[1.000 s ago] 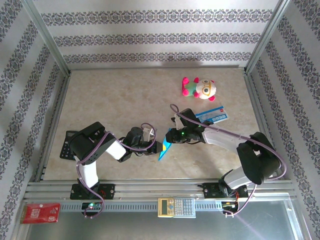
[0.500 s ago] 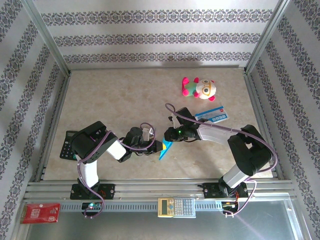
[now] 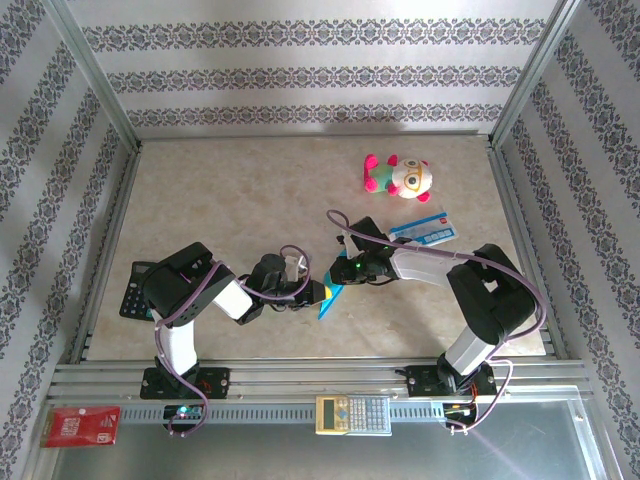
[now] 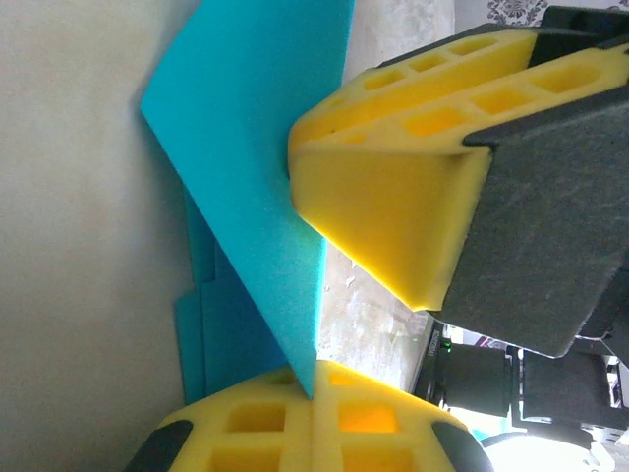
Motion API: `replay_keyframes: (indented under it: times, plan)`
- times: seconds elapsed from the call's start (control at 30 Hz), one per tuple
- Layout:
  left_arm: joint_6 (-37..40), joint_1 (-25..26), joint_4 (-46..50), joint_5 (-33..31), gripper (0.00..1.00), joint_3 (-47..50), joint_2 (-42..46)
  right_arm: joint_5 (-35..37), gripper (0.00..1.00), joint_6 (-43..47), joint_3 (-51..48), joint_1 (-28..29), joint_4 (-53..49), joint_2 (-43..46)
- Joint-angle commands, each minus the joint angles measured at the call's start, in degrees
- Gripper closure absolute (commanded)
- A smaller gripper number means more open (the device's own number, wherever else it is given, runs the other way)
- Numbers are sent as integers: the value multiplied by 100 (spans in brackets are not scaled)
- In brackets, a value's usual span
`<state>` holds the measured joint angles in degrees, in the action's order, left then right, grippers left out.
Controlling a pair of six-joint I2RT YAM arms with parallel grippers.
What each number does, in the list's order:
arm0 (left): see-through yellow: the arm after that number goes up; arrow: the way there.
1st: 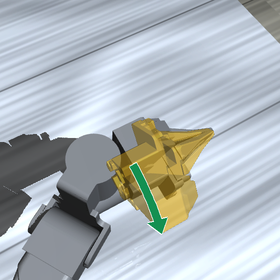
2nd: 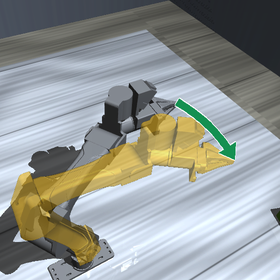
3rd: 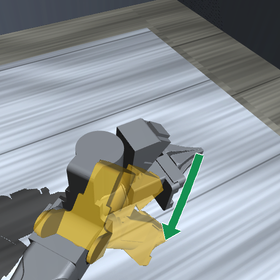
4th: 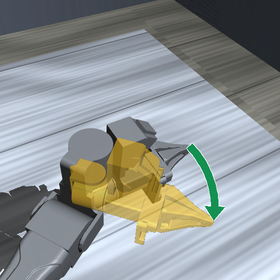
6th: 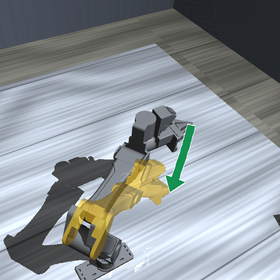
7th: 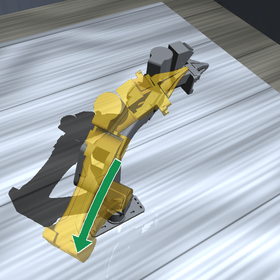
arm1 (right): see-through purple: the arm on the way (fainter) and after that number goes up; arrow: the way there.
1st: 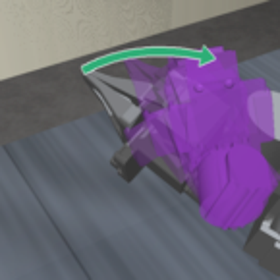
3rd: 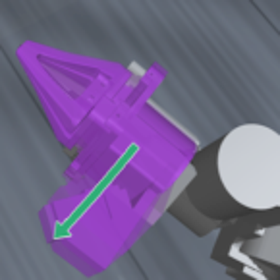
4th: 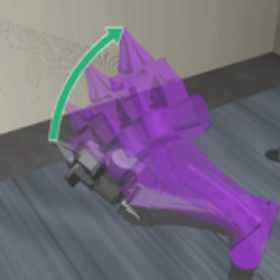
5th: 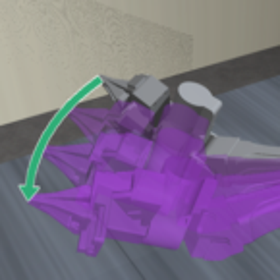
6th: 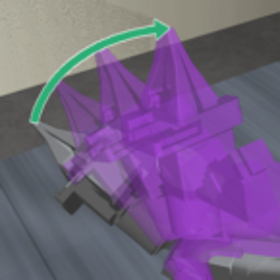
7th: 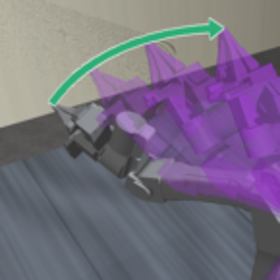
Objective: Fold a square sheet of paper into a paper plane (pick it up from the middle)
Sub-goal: Fold the wing for the fifth time at the center of the table.
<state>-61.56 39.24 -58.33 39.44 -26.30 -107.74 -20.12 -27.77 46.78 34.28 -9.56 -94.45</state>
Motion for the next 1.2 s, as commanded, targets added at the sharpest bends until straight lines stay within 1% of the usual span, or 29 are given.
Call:
replay_keyframes:
  times: [0.0,0.17,0.33,0.63,0.93,1.17]
  plan:
    - [65,-66,950,-239,100,52,-264,241,77,163,61,-19,-11,-64]
    - [133,-64,1238,-226,100,-21,-253,171,76,171,-5,-75,37,57]
    - [187,-66,1423,-191,100,-73,-260,-36,74,106,-145,-156,311,266]
    - [276,-66,1839,-58,100,-252,-268,-235,72,35,-240,-163,585,250]
    - [316,-66,2179,37,100,-410,-240,-291,72,87,-323,-159,677,187]
    - [376,-66,2359,38,100,-484,-269,-91,73,144,-345,-220,553,55]
